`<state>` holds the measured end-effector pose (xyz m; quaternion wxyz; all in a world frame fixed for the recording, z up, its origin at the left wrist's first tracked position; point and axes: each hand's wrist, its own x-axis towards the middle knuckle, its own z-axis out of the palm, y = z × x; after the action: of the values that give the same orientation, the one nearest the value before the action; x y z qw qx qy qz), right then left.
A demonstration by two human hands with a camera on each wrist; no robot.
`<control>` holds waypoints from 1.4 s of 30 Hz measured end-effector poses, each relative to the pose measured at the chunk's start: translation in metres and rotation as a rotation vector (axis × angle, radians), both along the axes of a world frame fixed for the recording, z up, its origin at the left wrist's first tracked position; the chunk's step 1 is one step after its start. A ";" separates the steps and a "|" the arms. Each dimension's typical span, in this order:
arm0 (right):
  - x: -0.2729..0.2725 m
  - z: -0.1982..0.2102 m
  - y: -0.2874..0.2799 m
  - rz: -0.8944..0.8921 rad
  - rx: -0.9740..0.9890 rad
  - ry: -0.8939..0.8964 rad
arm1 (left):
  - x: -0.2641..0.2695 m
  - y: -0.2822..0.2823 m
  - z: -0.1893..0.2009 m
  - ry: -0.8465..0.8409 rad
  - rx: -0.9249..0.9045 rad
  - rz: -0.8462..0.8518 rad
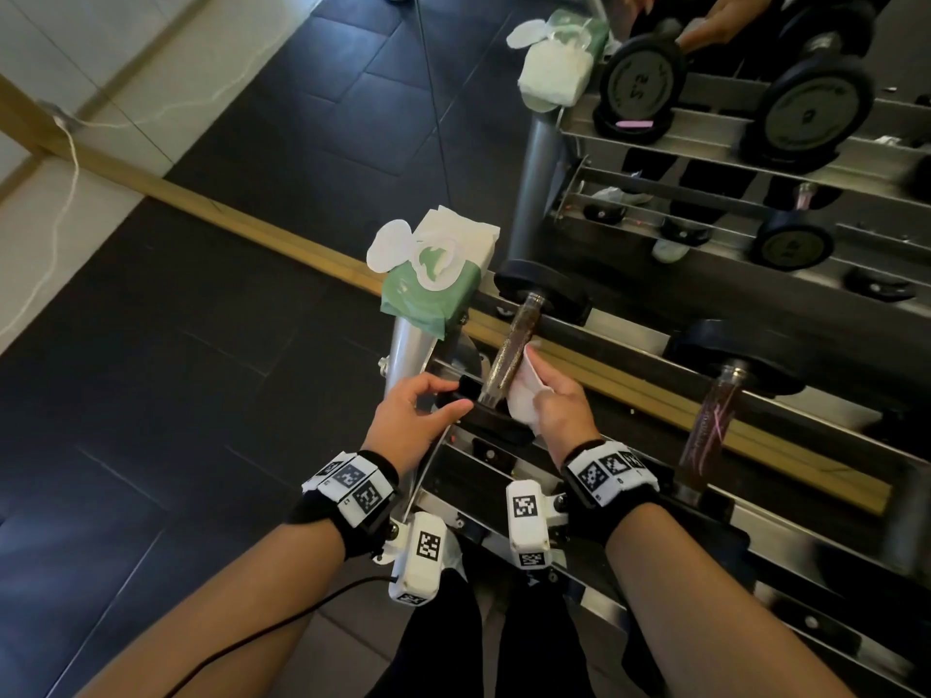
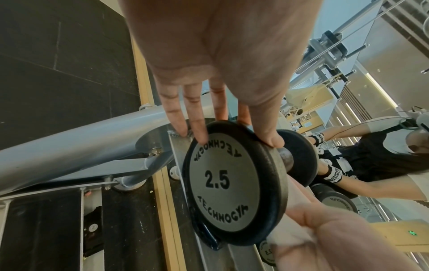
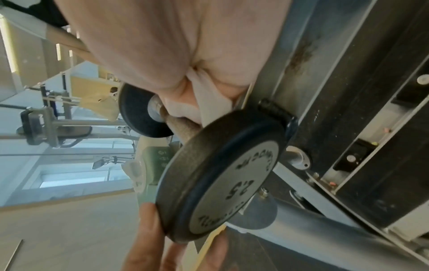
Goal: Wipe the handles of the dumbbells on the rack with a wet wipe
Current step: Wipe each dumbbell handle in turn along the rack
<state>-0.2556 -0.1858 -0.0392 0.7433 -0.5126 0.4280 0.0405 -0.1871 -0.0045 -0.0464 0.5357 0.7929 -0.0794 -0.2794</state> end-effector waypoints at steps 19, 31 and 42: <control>-0.001 0.003 -0.009 0.014 -0.010 -0.007 | -0.002 -0.003 0.007 -0.005 0.028 -0.012; 0.025 0.005 0.004 -0.020 -0.019 -0.021 | -0.005 -0.004 0.010 -0.027 0.050 -0.009; 0.020 0.011 -0.009 -0.122 0.022 0.019 | -0.003 -0.004 0.010 -0.011 0.079 -0.035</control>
<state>-0.2359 -0.1950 -0.0281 0.7460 -0.4768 0.4648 0.0048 -0.1899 -0.0087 -0.0360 0.4986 0.8134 -0.0854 -0.2872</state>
